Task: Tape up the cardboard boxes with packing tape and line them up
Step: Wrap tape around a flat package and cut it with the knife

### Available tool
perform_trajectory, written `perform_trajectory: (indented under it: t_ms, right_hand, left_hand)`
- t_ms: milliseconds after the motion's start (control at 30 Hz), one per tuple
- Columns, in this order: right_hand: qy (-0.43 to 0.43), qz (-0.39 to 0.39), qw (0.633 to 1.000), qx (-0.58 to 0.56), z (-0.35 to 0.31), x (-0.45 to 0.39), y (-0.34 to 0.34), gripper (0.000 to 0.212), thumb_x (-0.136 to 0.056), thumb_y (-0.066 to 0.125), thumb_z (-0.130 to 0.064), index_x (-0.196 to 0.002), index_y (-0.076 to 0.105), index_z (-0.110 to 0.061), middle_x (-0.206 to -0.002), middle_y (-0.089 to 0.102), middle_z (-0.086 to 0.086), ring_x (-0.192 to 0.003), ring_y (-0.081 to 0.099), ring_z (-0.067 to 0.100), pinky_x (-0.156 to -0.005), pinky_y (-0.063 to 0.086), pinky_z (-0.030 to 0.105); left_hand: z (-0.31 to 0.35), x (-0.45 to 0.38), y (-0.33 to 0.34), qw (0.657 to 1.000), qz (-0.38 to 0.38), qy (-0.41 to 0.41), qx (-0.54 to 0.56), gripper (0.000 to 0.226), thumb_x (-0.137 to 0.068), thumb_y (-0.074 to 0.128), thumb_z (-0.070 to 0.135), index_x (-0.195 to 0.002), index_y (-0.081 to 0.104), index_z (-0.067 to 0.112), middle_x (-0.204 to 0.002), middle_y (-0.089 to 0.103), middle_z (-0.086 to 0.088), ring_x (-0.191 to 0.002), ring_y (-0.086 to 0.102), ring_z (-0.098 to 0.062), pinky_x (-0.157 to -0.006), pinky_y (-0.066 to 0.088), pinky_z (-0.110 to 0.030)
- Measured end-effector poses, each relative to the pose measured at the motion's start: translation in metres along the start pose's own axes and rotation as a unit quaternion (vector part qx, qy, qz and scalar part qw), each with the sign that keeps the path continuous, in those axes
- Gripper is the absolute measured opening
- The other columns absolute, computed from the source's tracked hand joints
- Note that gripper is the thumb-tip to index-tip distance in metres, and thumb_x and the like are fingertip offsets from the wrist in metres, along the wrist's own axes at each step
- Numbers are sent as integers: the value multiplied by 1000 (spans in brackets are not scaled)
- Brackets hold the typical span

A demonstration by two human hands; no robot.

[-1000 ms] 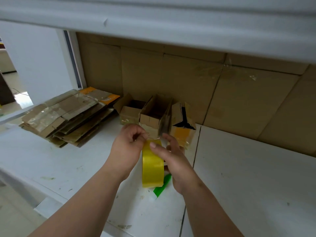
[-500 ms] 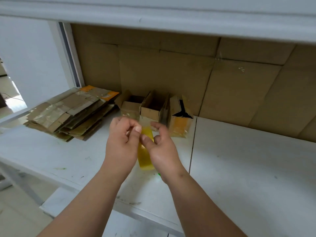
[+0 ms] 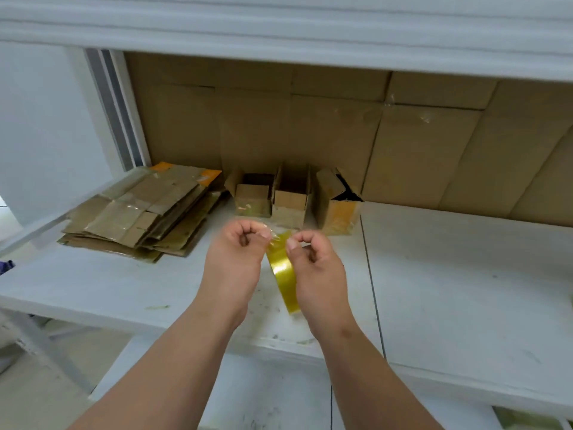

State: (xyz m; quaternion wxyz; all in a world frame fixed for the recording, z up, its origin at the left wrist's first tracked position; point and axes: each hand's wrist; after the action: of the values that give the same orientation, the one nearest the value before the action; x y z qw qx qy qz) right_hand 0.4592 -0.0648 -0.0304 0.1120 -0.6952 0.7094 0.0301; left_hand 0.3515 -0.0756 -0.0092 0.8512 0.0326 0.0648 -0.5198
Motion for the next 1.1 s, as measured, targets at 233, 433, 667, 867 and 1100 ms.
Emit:
perform_trajectory:
  t_ms: [233, 433, 667, 867, 1100]
  right_hand:
    - [-6, 19, 998, 58, 11, 27, 4, 13, -99, 55, -30, -87, 58, -34, -72, 57, -29, -68, 51, -6, -58, 37, 12]
    - [-16, 17, 996, 89, 16, 32, -3, 13, -99, 53, -31, -87, 57, -34, -78, 58, -29, -71, 52, -4, -63, 40, 21]
    - [-48, -3, 992, 119, 26, 24, -24, 8, -98, 54, -30, -91, 58, -31, -89, 61, -18, -80, 55, 5, -73, 48, 33]
    - [-46, -8, 984, 174, 30, 9, -56, 4, -98, 53, -36, -101, 56, -37, -93, 61, -18, -91, 57, 5, -80, 51, 34]
    - [-89, -16, 966, 243, 37, -8, -102, 38, -101, 48, -33, -134, 40, -49, -101, 54, -14, -101, 57, 18, -92, 48, 42]
  left_hand:
    - [-8, 9, -26, 996, -82, -20, -39, 54, -93, 67, 13, -132, 35, 33, -81, 72, 3, -86, 67, -4, -74, 40, -17]
    - [-17, 14, -25, 987, -134, 25, -89, 20, -96, 60, 18, -95, 58, 38, -76, 59, -3, -69, 54, -8, -64, 44, -18]
    - [-20, 18, -3, 981, -132, 38, -135, 15, -87, 72, 14, -83, 70, 29, -73, 55, 0, -61, 48, -4, -60, 43, -20]
    - [-18, 17, 29, 962, -111, 83, -235, 13, -88, 71, 26, -77, 70, 33, -90, 56, 4, -79, 52, -4, -62, 36, -5]
    - [-19, 20, 77, 965, -129, 89, -209, 11, -89, 71, 22, -79, 73, 26, -94, 55, 9, -88, 51, 0, -70, 34, -2]
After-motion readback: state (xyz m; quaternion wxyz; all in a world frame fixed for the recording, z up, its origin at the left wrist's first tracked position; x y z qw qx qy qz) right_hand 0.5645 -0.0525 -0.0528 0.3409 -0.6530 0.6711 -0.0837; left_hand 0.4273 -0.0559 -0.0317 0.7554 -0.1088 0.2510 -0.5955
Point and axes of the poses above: each hand's wrist, its own x-axis away from the middle knuckle, its own y-axis out of the palm, z = x × y
